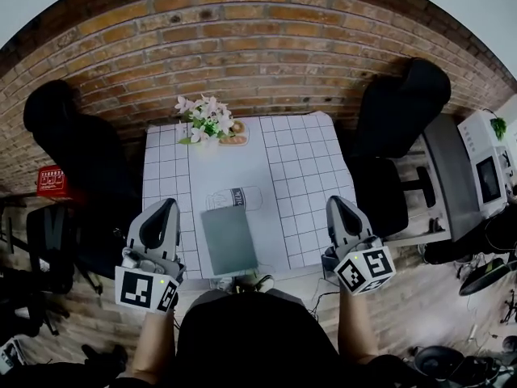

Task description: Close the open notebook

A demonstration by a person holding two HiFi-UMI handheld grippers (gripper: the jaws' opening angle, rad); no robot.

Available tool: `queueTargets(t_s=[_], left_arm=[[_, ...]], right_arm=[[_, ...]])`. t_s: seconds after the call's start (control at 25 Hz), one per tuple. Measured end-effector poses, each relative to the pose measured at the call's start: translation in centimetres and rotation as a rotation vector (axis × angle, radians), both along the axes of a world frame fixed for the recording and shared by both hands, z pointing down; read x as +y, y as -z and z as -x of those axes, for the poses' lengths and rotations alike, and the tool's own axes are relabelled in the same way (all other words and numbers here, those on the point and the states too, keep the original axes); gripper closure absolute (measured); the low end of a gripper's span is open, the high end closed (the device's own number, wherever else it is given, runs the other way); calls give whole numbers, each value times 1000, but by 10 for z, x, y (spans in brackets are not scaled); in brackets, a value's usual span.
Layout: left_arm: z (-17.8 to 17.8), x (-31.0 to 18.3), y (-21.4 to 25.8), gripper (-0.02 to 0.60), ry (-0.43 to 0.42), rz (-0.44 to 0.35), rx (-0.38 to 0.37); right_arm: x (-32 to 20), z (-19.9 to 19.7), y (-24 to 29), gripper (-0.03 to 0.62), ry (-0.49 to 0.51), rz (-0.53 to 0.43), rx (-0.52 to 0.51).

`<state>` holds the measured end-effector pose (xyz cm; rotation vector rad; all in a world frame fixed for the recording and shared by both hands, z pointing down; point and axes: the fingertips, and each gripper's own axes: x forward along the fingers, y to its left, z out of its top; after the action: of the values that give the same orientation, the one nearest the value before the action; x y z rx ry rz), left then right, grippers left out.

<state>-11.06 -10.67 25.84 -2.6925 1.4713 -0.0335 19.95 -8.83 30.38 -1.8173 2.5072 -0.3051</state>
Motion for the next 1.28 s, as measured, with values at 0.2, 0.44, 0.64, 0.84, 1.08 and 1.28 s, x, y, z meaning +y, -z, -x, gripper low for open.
queueTargets(t_s=[0.2, 0.44, 0.64, 0.84, 1.08, 1.28], left_arm=[[12, 17, 29, 557, 24, -83, 7], [24, 24, 33, 557, 55, -103, 21], [29, 28, 38, 557, 69, -115, 26], [32, 37, 38, 557, 68, -131, 34], [33, 40, 40, 557, 63, -138, 29], [32, 42, 40, 557, 48, -137, 26]], right_arm=[[-5, -11, 19, 580, -23, -46, 0], [-3, -7, 25, 580, -10, -62, 17], [-7, 1, 26, 580, 10, -63, 11], [-6, 15, 35, 580, 45, -103, 44], [4, 24, 56, 580, 59, -167, 77], [9, 27, 63, 580, 56, -193, 75]])
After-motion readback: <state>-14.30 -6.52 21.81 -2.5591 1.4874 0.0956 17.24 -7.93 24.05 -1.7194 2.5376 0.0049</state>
